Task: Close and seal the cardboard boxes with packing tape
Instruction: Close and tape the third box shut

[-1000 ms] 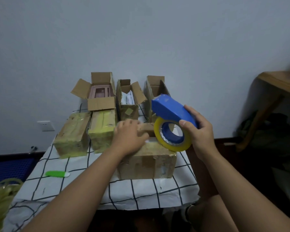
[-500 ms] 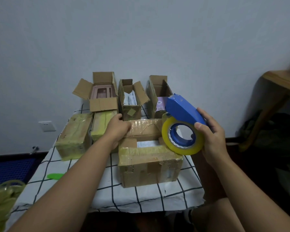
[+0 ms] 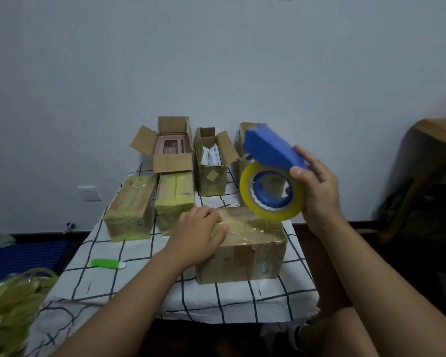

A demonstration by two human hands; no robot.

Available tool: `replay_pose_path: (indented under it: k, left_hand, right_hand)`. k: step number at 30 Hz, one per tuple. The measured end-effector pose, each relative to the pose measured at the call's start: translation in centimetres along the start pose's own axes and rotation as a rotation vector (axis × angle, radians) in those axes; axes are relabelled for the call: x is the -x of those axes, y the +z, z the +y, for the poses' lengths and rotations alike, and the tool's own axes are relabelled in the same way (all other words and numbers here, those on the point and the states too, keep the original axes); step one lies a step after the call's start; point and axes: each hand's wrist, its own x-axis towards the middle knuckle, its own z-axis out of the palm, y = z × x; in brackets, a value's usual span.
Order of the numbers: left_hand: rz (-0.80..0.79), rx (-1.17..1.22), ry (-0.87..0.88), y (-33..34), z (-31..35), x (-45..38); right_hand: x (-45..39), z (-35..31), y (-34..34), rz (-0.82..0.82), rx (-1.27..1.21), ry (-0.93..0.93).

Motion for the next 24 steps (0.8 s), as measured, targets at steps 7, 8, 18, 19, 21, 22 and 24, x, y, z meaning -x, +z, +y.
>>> replay_pose_path:
  k: [7, 8, 18, 19, 21, 22, 24]
  left_hand:
    - [0.057, 0.365, -0.161, -0.6, 1.3, -1.2]
    - [0.091, 0.534, -0.243, -1.1, 1.8, -1.6]
    - [-0.093, 1.567, -0.450, -3.2, 2.7, -4.8]
    - [-0.110, 1.580, -0.448, -3.2, 2.4, -5.0]
    - [-0.132, 1.595, -0.446, -3.2, 2.0, -5.4]
    - [-0.139, 1.601, -0.449, -3.2, 1.8, -5.6]
    - [-0.167, 1.606, -0.456, -3.3, 1.6, -5.8]
  right_hand:
    - [1.4, 3.6, 0.4, -0.021, 0.111, 0.083]
    - [1.4, 3.6, 0.2, -0.008, 0.089, 0.096]
    - [1.3, 3.8, -0.2, -0.035, -0.032, 0.146]
    - [1.2, 3.9, -0.2, -0.050, -0.035, 0.153]
    - [1.1, 4.1, -0.2, -0.076, -0.044, 0.163]
    - [1.0, 4.1, -0.1, -0.088, -0.048, 0.163]
    - [0.9, 4.2, -0.1, -0.111, -0.046, 0.165]
